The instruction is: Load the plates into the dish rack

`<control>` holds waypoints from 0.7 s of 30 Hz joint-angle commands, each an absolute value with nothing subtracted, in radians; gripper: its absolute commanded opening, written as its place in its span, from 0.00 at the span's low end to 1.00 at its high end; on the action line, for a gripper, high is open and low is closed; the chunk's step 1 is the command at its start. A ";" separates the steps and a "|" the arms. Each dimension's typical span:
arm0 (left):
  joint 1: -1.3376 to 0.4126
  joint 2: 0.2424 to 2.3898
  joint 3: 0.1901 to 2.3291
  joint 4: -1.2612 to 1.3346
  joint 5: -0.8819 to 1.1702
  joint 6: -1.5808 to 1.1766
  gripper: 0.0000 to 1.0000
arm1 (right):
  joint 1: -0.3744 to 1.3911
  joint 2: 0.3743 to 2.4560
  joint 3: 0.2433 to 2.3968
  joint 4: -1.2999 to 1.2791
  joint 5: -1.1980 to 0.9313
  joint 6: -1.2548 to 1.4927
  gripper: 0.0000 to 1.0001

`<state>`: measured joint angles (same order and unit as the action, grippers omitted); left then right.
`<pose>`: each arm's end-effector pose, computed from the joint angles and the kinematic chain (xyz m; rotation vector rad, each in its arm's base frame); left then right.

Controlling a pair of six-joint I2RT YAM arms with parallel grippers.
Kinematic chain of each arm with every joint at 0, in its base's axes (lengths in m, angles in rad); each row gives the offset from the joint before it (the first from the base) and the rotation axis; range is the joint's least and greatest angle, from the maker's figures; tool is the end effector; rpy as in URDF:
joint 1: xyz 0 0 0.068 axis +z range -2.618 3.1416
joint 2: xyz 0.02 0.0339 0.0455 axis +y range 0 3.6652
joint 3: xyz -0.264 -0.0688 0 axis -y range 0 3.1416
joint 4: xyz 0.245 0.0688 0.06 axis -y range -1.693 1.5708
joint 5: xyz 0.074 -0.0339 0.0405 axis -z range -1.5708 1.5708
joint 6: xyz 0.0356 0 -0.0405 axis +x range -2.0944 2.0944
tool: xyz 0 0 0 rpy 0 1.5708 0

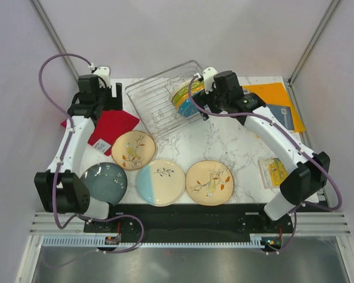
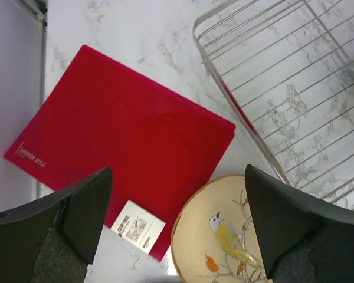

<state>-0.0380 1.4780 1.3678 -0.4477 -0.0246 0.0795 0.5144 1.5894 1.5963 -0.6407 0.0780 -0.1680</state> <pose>0.3384 -0.0120 0.3510 0.1105 2.1261 0.0507 0.3128 0.1736 0.3743 -0.6965 2.0915 0.1075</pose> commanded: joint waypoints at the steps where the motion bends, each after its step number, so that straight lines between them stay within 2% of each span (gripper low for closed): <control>1: -0.012 1.292 1.283 -0.474 -0.005 0.149 1.00 | 0.537 1.650 1.699 -0.519 -0.032 -0.184 0.98; 6: -0.008 1.164 1.165 -0.479 0.015 0.104 1.00 | 0.557 1.853 1.882 -0.486 -0.178 -0.189 0.98; 9: -0.002 1.111 1.147 -0.515 -0.028 0.058 1.00 | 0.609 2.043 2.162 -0.622 -0.241 -0.201 0.97; 12: 0.058 1.048 1.126 -0.545 -0.008 0.032 1.00 | 0.672 2.189 2.311 -0.685 -0.250 -0.215 0.93; 21: 0.109 0.971 1.088 -0.580 -0.011 0.041 1.00 | 0.787 2.362 2.396 -0.666 -0.212 -0.201 0.87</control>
